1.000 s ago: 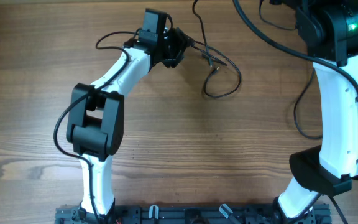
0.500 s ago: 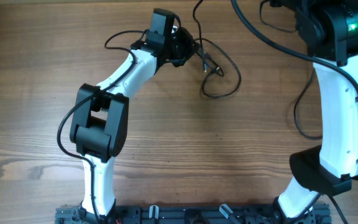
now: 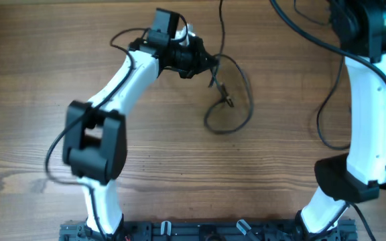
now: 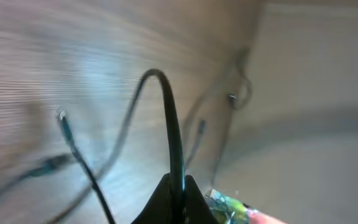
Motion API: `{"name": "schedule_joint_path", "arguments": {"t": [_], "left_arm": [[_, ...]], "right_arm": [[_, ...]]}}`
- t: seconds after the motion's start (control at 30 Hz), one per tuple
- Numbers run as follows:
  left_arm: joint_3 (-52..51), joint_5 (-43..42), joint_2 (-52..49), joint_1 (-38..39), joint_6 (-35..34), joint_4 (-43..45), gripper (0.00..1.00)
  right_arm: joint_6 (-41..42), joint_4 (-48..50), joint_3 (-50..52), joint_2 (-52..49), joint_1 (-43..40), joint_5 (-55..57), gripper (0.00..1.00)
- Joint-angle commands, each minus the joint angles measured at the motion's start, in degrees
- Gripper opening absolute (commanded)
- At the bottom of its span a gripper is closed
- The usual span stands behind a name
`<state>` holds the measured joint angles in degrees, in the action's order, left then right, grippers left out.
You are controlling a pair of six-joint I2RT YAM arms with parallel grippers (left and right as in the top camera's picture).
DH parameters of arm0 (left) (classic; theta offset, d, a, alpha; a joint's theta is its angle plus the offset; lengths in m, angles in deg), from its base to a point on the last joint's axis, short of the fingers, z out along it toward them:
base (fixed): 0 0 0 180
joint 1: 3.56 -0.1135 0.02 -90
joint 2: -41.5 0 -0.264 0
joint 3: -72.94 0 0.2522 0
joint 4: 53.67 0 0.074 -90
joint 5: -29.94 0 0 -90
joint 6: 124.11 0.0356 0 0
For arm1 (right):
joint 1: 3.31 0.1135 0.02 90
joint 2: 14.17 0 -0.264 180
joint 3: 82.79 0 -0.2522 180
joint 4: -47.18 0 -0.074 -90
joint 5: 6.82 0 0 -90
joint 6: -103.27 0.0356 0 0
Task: Untangle cables
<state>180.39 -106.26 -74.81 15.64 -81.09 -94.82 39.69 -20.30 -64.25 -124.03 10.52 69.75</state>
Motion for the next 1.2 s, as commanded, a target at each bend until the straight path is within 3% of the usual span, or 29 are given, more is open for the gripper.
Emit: {"name": "schedule_joint_path", "arguments": {"t": [0.0,0.07,0.37,0.5,0.83,1.17], "left_arm": [[0.2,-1.0,9.8,-0.9,3.6,-0.9,0.04],[0.2,2.3,12.3,-1.3,3.8,-2.5,0.04],[0.2,36.9,15.3,-1.7,3.7,-18.2,0.04],[0.2,44.8,15.1,-1.7,3.7,-22.3,0.04],[0.2,47.6,15.1,-1.7,4.8,-26.5,0.04],[0.2,47.3,15.1,-1.7,4.8,-26.5,0.04]], "right_arm": [[-1.4,0.1,-0.3,-3.9,0.1,1.8,0.04],[-1.4,-0.3,-0.3,-4.3,0.1,1.3,0.04],[-1.5,0.3,-0.3,-1.8,0.0,-6.0,0.04],[-2.3,0.3,-0.3,0.7,-1.4,-4.9,0.04],[-3.0,1.0,-0.3,0.0,-10.1,11.8,0.04],[-10.0,10.6,0.0,-8.1,-18.9,25.1,0.04]]}}
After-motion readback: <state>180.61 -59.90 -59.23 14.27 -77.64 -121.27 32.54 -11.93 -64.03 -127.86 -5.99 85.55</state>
